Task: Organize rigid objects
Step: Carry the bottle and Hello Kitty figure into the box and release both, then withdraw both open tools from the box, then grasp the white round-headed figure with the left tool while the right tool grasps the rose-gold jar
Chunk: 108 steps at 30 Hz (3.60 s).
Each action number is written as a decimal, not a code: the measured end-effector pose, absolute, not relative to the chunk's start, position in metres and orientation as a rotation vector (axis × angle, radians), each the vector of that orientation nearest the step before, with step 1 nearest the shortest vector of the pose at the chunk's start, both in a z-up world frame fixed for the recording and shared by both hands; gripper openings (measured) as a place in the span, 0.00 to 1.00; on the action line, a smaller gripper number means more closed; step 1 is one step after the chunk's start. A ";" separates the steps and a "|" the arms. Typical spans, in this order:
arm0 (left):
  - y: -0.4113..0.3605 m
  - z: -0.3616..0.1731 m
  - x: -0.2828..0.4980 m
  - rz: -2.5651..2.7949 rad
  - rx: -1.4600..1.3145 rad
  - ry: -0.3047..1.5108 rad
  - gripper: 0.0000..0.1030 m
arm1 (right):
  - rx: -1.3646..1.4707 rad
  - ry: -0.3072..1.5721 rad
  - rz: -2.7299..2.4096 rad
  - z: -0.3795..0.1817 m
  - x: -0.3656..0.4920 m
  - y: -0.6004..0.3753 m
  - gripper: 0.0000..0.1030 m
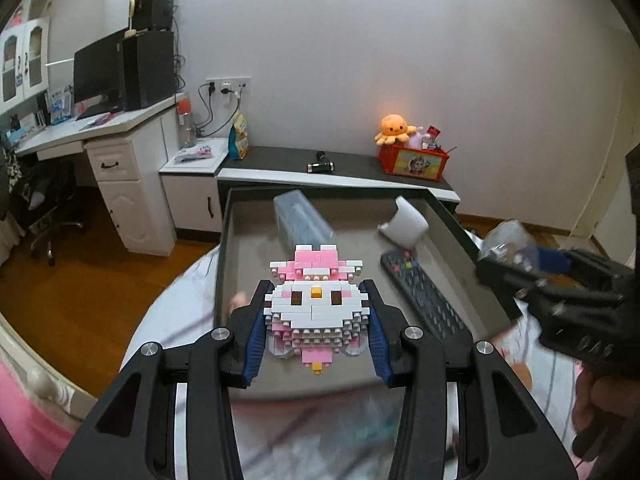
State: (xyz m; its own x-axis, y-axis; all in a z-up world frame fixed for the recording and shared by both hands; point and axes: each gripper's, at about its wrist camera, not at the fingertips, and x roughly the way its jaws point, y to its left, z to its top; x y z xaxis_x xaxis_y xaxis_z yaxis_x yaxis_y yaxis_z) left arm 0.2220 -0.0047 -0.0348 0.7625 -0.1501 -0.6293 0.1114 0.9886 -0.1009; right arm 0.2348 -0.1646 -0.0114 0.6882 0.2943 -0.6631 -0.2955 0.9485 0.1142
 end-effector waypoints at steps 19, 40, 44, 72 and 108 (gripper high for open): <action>-0.002 -0.047 0.235 -0.065 -0.083 0.667 1.00 | 0.052 0.807 0.231 -0.041 0.258 -0.189 1.00; 0.010 -0.031 0.095 -0.051 -0.088 0.628 1.00 | 0.164 0.732 0.252 -0.023 0.113 -0.209 1.00; 0.005 -0.038 0.077 -0.055 -0.084 0.646 1.00 | 0.183 0.761 0.246 -0.036 0.096 -0.214 1.00; -0.021 -0.067 0.051 -0.088 -0.062 0.730 1.00 | 0.164 0.793 0.196 -0.053 0.069 -0.223 1.00; -0.064 -0.132 0.145 -0.142 -0.060 0.898 0.94 | 0.079 0.903 0.176 -0.093 0.145 -0.221 1.00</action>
State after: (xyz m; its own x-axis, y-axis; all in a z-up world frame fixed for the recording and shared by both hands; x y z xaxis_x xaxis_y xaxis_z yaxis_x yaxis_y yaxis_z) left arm 0.1449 -0.0639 -0.1319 0.6146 -0.1478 -0.7748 0.0976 0.9890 -0.1112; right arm 0.1450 -0.2210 -0.0928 0.6057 0.1855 -0.7738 -0.1193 0.9826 0.1422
